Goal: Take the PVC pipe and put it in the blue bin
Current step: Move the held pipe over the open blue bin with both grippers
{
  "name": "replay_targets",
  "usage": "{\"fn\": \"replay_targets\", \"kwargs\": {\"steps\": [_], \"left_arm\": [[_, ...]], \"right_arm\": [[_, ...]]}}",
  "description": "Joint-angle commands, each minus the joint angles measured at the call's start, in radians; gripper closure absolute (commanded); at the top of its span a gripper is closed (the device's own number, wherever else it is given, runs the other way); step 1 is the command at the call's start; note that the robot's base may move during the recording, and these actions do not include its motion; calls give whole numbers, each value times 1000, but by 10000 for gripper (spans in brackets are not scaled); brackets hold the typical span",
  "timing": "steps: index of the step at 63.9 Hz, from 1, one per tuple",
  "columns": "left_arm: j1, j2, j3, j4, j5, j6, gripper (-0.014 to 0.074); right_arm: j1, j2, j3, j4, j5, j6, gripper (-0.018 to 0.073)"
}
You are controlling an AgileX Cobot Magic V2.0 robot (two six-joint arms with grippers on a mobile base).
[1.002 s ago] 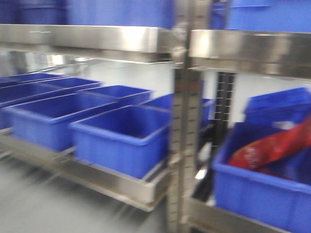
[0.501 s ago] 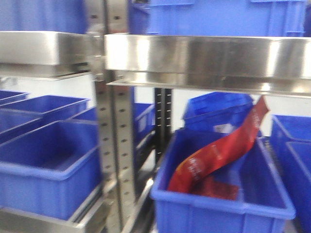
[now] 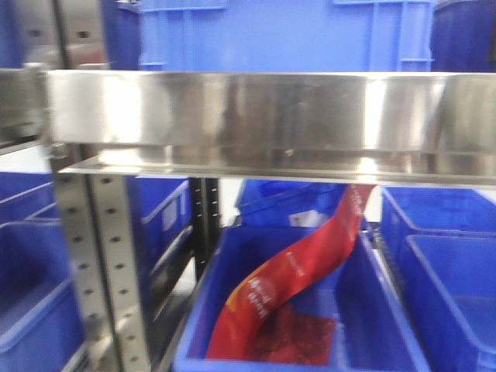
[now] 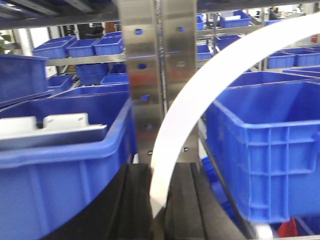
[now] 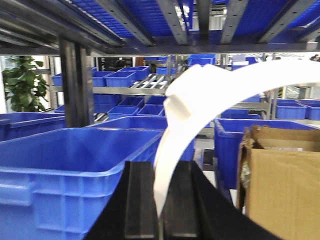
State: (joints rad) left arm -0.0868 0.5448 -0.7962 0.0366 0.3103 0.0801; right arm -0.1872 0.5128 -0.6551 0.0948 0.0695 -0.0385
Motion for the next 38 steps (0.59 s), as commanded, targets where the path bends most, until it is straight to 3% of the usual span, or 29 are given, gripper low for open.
{"fn": "replay_targets", "kwargs": {"steps": [1, 38], "left_arm": [[-6, -4, -1, -4, -22, 0, 707], [-6, -4, -1, -4, -22, 0, 707]], "right_arm": [[0, -6, -1, -4, -19, -5, 727], [0, -6, -1, -4, -19, -5, 727]]}}
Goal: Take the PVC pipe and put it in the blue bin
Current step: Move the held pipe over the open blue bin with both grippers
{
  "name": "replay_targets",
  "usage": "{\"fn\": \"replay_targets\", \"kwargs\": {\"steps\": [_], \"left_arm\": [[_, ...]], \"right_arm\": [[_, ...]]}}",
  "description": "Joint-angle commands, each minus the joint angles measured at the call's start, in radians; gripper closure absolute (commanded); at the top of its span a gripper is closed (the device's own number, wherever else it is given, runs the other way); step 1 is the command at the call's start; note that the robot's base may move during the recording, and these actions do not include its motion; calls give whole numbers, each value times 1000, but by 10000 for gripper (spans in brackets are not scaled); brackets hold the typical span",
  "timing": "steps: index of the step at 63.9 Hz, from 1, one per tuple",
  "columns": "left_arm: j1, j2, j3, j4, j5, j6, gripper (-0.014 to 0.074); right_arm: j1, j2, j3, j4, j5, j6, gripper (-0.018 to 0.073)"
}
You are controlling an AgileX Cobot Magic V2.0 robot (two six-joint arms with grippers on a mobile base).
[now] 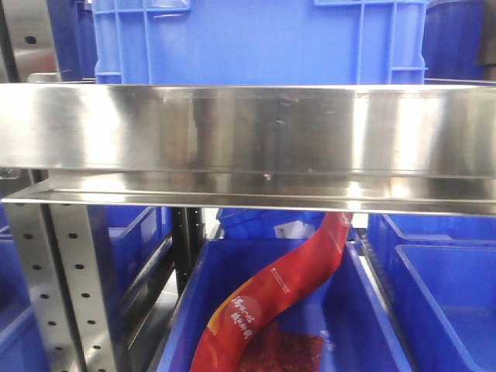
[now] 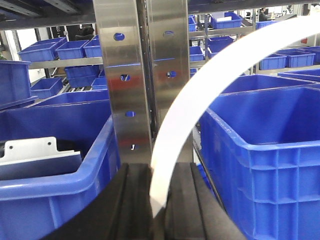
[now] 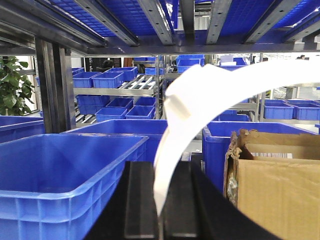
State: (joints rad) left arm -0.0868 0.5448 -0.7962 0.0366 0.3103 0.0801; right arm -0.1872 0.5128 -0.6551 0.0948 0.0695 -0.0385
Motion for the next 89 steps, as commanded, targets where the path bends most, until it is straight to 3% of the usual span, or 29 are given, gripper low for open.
{"fn": "replay_targets", "kwargs": {"steps": [1, 48, 64, 70, 83, 89], "left_arm": [[-6, -4, -1, -4, -22, 0, 707], [-6, -4, -1, -4, -29, 0, 707], [-13, 75, -14, -14, -37, 0, 707], [-63, 149, -72, -52, -42, 0, 707], [-265, 378, -246, -18, -47, 0, 707], [-321, 494, -337, -16, -79, 0, 707]], "right_arm": [[0, -6, -1, -4, -19, -5, 727], [0, -6, -1, -4, -19, -5, 727], [27, 82, -24, -30, 95, -7, 727], [84, 143, -73, -39, 97, -27, 727], [249, 334, -202, -39, 86, -34, 727], [317, 436, -282, -39, 73, -34, 727]]}}
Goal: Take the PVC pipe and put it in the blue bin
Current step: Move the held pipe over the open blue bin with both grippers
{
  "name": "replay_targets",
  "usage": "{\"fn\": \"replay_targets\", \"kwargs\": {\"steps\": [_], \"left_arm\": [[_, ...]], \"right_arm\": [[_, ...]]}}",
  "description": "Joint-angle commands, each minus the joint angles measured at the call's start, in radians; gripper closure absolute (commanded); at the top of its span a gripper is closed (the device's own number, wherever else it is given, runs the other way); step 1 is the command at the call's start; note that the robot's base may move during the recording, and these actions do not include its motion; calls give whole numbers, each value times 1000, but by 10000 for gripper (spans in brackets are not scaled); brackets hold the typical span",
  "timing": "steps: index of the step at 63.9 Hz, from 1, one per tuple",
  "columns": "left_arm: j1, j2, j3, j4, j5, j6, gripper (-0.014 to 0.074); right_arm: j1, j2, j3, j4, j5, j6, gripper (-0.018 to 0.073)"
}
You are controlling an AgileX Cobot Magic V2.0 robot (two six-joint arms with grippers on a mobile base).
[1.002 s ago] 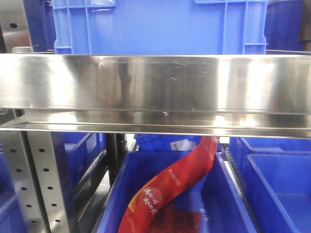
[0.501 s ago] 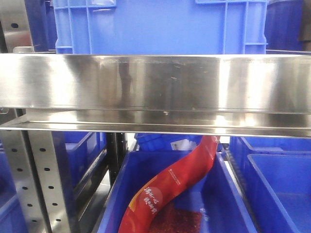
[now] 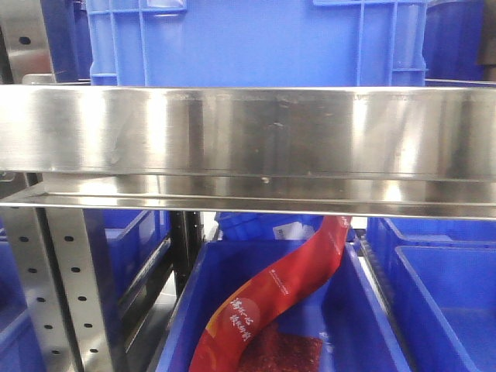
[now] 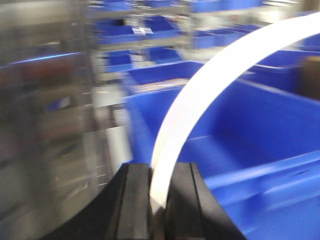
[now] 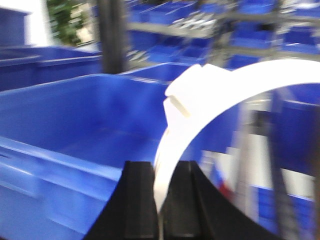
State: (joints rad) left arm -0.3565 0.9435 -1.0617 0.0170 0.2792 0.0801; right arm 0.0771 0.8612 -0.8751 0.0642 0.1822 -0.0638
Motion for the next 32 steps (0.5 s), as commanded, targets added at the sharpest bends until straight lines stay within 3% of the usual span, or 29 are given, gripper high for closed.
{"fn": "replay_targets", "kwargs": {"steps": [1, 14, 32], "left_arm": [[-59, 113, -87, 4, -54, 0, 707], [-64, 354, -308, -6, -84, 0, 707], [-62, 603, -487, -17, -90, -2, 707]], "right_arm": [[61, 103, -76, -9, -40, -9, 727], [136, 318, -293, -9, -40, -9, 727], [138, 551, -488, -9, -31, -9, 727]]}}
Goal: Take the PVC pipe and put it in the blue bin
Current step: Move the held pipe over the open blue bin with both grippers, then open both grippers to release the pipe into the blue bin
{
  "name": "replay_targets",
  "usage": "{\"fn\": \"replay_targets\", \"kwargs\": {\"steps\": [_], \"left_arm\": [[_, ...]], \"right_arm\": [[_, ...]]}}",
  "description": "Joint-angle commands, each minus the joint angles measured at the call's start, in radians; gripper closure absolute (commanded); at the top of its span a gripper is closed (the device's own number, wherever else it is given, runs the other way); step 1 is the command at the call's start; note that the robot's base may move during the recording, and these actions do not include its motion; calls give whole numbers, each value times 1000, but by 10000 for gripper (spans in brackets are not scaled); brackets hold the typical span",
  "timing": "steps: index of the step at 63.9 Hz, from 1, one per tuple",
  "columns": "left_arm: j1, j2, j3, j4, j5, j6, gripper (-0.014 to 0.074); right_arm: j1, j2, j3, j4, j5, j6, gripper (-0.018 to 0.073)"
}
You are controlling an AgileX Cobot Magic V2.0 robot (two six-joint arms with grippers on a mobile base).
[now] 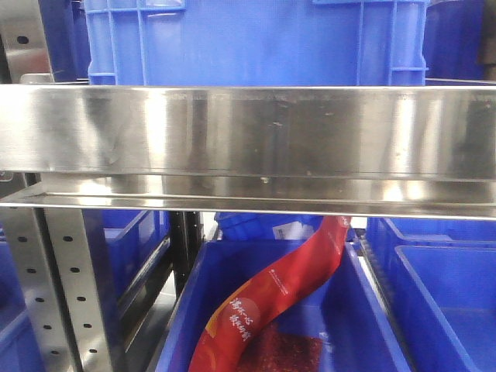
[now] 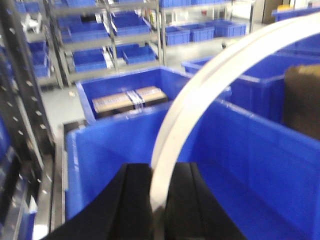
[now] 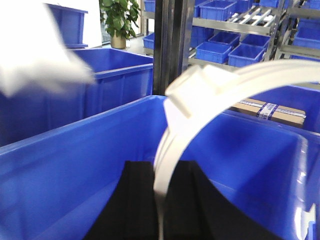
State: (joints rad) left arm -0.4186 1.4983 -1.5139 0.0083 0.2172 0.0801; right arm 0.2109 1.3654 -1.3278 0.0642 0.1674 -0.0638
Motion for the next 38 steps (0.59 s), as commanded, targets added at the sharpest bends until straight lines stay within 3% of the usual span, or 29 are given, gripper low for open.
{"fn": "replay_targets", "kwargs": {"steps": [1, 8, 13, 28, 33, 38], "left_arm": [[0, 55, -37, -8, -28, -2, 707], [0, 90, -39, -8, -49, -4, 703], [0, 101, -39, -24, -50, -4, 666], [0, 108, -39, -29, -49, -4, 337], [0, 108, -39, -31, -49, -4, 269], [0, 108, -39, -31, -49, -4, 244]], "right_arm": [[3, 53, -38, -9, -17, -9, 727], [13, 85, -40, -9, -1, -9, 713], [20, 92, -40, -9, 31, -9, 641], [22, 92, -40, -9, 51, -9, 245], [22, 92, -40, -9, 56, -9, 179], [22, 92, -40, -9, 56, -9, 167]]}}
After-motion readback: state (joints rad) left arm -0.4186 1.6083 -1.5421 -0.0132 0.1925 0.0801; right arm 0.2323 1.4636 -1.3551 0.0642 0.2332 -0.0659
